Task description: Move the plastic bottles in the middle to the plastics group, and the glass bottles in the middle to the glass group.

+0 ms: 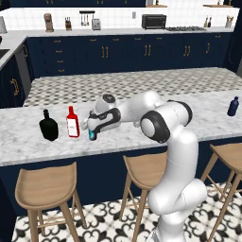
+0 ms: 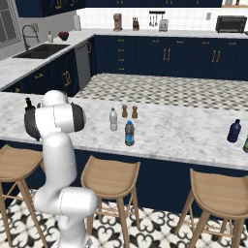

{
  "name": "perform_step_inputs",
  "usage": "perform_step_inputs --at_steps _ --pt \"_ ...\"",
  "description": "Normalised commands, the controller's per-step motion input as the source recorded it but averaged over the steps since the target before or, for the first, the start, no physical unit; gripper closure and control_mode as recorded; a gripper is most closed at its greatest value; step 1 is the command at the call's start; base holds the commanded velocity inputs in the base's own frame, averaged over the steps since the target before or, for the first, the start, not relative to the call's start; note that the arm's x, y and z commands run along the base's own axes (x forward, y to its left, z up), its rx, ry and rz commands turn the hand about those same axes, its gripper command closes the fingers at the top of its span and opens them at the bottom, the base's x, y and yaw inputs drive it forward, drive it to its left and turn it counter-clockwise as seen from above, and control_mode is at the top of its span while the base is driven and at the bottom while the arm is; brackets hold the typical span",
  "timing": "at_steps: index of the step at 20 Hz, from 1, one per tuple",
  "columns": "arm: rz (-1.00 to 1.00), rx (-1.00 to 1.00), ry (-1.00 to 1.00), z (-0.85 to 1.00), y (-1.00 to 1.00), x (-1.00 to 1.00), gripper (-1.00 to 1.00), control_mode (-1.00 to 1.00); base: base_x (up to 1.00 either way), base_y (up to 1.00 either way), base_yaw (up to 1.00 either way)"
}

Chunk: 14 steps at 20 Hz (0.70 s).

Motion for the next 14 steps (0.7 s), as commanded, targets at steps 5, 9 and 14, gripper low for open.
perform_step_inputs --at_steps 5,9,14 --pt "0.00 0.00 0.00 -0.03 0.00 0.00 1.00 -1.00 0.00 0.00 0.00" --pt "0.00 0.00 0.00 -0.03 0.00 0.00 1.00 -1.00 0.00 0.00 0.00" --pt "0.00 0.00 -0.03 0.23 0.03 0.14 1.00 -1.00 0.00 0.00 0.00"
